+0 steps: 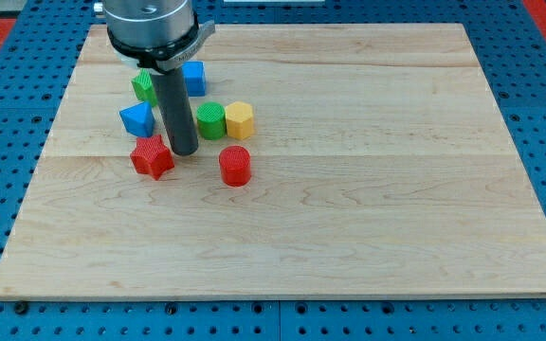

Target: Move the red circle diagonally bottom right to the yellow hexagon

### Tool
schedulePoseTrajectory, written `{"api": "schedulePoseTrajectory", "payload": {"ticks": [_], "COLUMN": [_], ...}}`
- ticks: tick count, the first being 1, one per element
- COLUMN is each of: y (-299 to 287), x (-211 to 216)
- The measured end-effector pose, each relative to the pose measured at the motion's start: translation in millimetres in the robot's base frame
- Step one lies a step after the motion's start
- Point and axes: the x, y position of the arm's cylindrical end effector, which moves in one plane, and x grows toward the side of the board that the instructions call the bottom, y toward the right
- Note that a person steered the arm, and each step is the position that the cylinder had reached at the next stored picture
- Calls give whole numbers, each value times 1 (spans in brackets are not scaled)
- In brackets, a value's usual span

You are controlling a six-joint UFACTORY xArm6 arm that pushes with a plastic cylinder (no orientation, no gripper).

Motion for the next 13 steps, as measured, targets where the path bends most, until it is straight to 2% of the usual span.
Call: {"api": "schedulePoseTrajectory", "payload": {"ticks": [2,4,5,6,7,8,9,10,11,13], "y": [18,130,152,95,58,58,50,22,32,83], "x": [59,46,41,53,38,28,48,17,-4,20]}}
